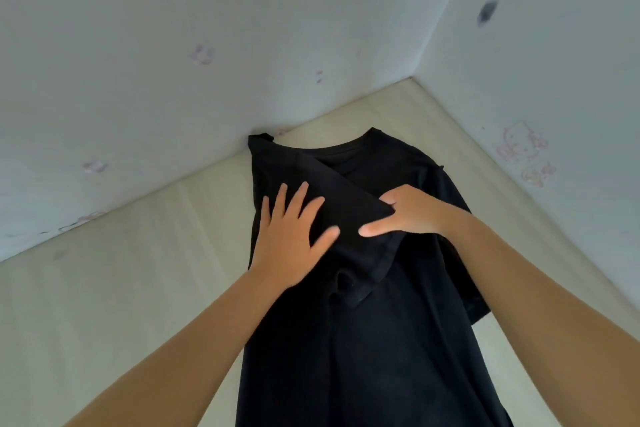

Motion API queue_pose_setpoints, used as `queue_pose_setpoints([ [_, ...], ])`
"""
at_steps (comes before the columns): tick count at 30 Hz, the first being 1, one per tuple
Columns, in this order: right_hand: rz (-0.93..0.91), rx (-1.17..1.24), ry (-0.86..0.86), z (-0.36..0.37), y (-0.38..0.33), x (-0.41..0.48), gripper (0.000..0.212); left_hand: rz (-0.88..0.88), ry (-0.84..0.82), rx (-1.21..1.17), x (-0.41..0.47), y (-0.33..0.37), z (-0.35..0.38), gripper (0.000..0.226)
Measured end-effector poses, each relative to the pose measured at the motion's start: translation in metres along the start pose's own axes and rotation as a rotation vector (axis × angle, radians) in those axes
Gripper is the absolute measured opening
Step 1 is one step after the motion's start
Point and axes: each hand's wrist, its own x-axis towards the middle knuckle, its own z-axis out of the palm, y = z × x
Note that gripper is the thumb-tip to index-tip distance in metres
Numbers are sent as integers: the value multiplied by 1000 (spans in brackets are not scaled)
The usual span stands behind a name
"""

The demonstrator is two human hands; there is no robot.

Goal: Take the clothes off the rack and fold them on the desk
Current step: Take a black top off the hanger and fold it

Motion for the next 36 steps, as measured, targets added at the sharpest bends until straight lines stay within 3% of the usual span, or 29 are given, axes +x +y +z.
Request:
queue_pose_setpoints([
  [3, 61, -208, 165, 4, 21, -6, 27, 88, -81, 246, -5, -6, 14, 87],
  [7, 99, -44, 586, 11, 51, -30, 10, 146, -112, 306, 4, -9, 12, 93],
  [10, 144, 4, 831, 9, 76, -52, 28, 128, -148, 324, 4, -5, 8, 94],
  [15, 468, -108, 707, 9, 120, -77, 57, 90, -81, 271, -9, 37, 12, 82],
  [17, 461, -97, 617, 11, 128, -84, 53, 45, -99, 247, -19, 56, 23, 79],
  [19, 418, -92, 578, 10, 133, -93, 34, 105, -108, 273, -29, 67, 37, 77],
  [22, 328, -15, 826, -7, 137, -108, 20, 249, -94, 327, -34, 62, 43, 72],
  [24, 337, 80, 998, -26, 145, -120, 22, 304, -98, 354, -31, 59, 41, 71],
  [28, 406, 224, 992, -32, 163, -133, 25, 359, -141, 428, -31, 54, 35, 74],
  [33, 397, 536, 901, -13, 173, -148, 71, 403, -129, 328, -23, 88, 32, 70],
  [34, 379, 590, 877, -11, 173, -151, 71, 429, -154, 298, -18, 100, 34, 70],
  [36, 360, 657, 792, -6, 176, -155, 49, 489, -202, 296, -4, 125, 42, 75],
])
